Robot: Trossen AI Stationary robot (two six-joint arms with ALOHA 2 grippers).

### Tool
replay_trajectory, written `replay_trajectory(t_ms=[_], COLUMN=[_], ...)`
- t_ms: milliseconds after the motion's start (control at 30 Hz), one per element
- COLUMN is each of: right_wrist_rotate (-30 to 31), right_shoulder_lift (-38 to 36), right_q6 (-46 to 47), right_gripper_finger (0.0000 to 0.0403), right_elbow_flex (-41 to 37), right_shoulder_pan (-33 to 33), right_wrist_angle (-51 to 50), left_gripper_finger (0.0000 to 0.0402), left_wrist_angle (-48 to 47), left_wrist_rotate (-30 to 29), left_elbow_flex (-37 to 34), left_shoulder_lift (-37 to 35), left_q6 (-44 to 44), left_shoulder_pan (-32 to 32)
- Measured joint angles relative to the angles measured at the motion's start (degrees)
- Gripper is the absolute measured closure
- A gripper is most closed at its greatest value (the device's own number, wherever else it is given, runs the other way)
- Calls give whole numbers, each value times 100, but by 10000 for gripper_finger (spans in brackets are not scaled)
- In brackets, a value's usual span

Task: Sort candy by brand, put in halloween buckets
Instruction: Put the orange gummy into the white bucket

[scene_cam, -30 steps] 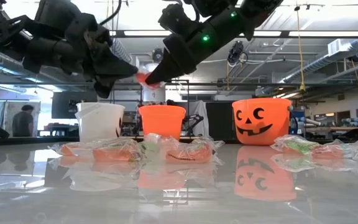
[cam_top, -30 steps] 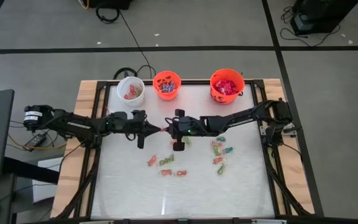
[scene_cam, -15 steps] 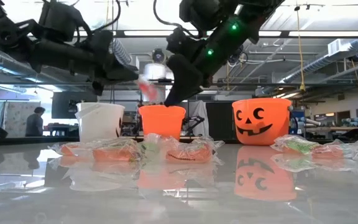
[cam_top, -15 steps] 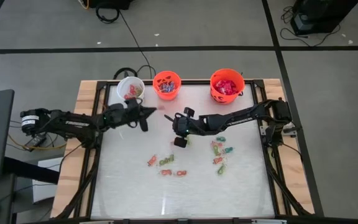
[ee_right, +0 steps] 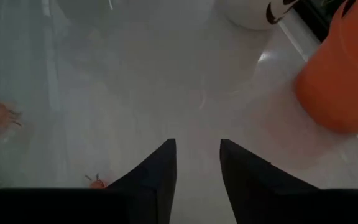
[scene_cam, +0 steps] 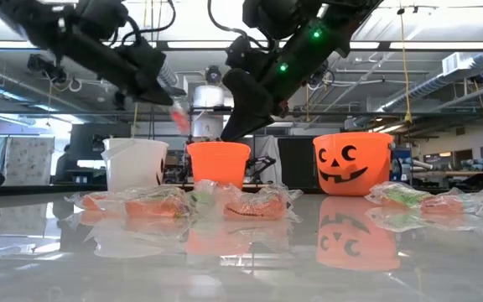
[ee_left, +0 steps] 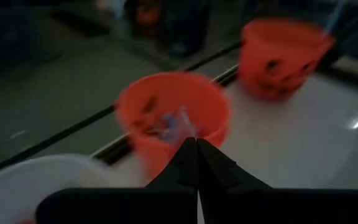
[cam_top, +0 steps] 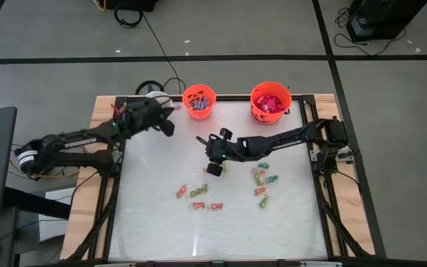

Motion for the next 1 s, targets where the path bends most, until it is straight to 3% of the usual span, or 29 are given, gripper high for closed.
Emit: replay_trajectory(t_ms=[200, 467, 633, 733, 1000], right_wrist_rotate=[-3, 140, -177, -636, -1137], right_shoulder_lift=[0, 0, 0, 0, 0], right_q6=[234, 510, 242, 44, -46], right_gripper_finger=[266, 263, 262, 262, 262], right_elbow_flex=[4, 4, 4, 4, 4], right_shoulder_pan=[-4, -4, -60, -125, -148], right_wrist_angle=[-212, -1095, -1322, -1286, -1244], left_gripper_finger=[399, 398, 383, 359, 297], left_wrist_angle=[-2237, -3314, -3267, -3259, -3336], left_wrist_rotate=[-1064, -2671, -2706, -2633, -2626], left_elbow_flex=[686, 681, 681, 681, 681], left_shoulder_lift=[-254, -349, -349, -349, -342], left_q6=[176, -523, -529, -532, -203], left_shoulder_pan=[42, 78, 216, 270, 309])
